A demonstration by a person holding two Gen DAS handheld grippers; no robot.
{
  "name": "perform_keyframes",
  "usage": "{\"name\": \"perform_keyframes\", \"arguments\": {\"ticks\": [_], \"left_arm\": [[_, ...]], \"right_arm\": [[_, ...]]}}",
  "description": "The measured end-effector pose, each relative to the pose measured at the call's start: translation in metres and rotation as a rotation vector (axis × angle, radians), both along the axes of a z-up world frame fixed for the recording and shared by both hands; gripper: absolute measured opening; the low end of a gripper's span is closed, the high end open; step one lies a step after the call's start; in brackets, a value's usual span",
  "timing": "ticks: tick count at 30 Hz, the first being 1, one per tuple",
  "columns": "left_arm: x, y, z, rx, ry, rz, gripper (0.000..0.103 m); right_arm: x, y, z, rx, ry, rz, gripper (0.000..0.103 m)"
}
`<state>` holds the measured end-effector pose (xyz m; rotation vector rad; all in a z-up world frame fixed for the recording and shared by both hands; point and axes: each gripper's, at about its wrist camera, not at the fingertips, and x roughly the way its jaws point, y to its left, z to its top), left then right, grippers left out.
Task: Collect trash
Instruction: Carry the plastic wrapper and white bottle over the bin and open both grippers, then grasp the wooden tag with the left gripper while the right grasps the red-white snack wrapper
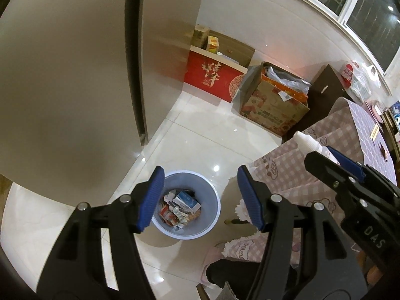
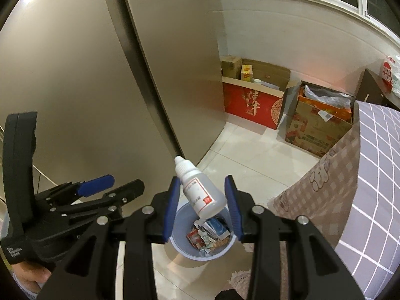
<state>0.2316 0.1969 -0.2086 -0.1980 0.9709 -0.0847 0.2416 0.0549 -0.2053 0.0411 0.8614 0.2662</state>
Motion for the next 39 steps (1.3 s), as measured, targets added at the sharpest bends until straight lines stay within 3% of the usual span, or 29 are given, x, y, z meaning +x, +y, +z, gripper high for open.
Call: {"name": "perform_keyframes", "arguments": {"ticks": [4,6,7,13,22,27,30,39], "left_arm": [[0.004,0.004,0.002,0.000,0.006,0.031,0.060],[0.004,0.004,0.002,0.002,0.006,0.036,0.060],[0.004,0.004,0.002,0.005,0.006,0.037,0.060],[0.005,-0.004,0.006,0.010,-0.003,0.022,0.060],[0.002,-0.050,0.034,0.012,-0.046,-0.050,0.063],[0.005,-0.111,0.059,0.049,-0.089,-0.164,0.064],[0.007,-0.172,0.073,0.080,-0.118,-0.276,0.066],[0.025,-0.349,0.072,0.201,-0.129,-0.561,0.067]], "right_arm": [[0.006,0.011,0.001,-0.033,-0.057,0.030,0.039],[0.013,0.010,-0.003,-0.030,-0.056,0.025,0.061],[0.015,0.007,-0.004,-0.008,-0.051,0.015,0.063],[0.012,0.002,0.001,0.014,-0.054,0.017,0.063],[-0.007,-0.032,0.028,0.037,-0.089,-0.045,0.063],[-0.019,-0.072,0.050,0.034,-0.115,-0.090,0.063],[-0.026,-0.112,0.065,0.021,-0.127,-0.146,0.063],[-0.045,-0.279,0.085,-0.108,-0.140,-0.371,0.064]]}}
